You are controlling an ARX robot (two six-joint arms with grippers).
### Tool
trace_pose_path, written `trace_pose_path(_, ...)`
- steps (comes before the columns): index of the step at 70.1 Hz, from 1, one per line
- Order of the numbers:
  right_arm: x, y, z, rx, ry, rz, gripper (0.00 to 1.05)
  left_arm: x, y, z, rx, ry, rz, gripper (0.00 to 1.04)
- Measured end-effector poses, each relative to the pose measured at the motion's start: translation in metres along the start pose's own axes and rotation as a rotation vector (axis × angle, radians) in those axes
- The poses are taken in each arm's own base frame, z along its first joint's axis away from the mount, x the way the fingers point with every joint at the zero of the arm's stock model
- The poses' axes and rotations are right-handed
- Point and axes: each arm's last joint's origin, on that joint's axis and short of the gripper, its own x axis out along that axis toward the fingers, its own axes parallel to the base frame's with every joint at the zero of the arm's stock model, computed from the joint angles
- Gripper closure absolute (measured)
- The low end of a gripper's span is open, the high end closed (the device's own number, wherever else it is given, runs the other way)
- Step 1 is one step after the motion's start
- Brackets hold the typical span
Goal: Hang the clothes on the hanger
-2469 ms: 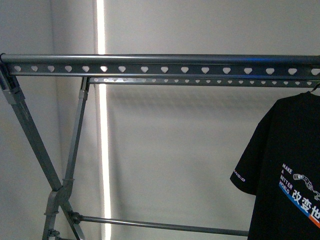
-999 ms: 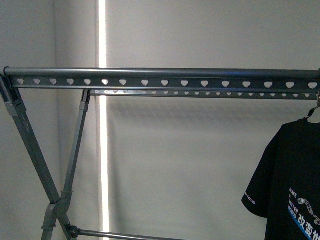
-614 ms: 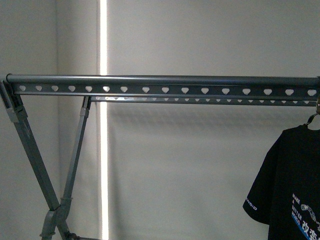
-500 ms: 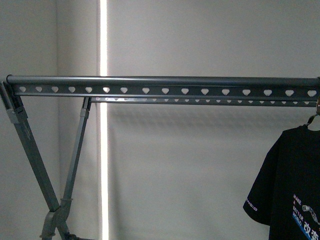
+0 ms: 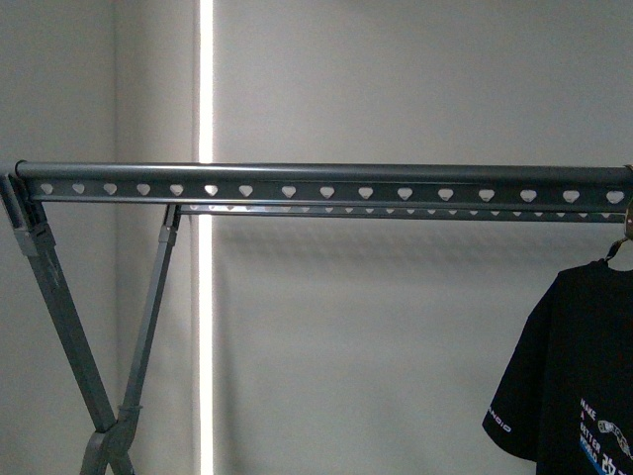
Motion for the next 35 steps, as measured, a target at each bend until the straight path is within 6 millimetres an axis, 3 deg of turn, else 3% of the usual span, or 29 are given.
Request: trace_pose_path(35, 0.000, 0.000, -0.018, 0.000, -0.004, 0.000, 1.02, 0.000, 0.000, 0.000, 0.000, 0.000, 0.000, 1.01)
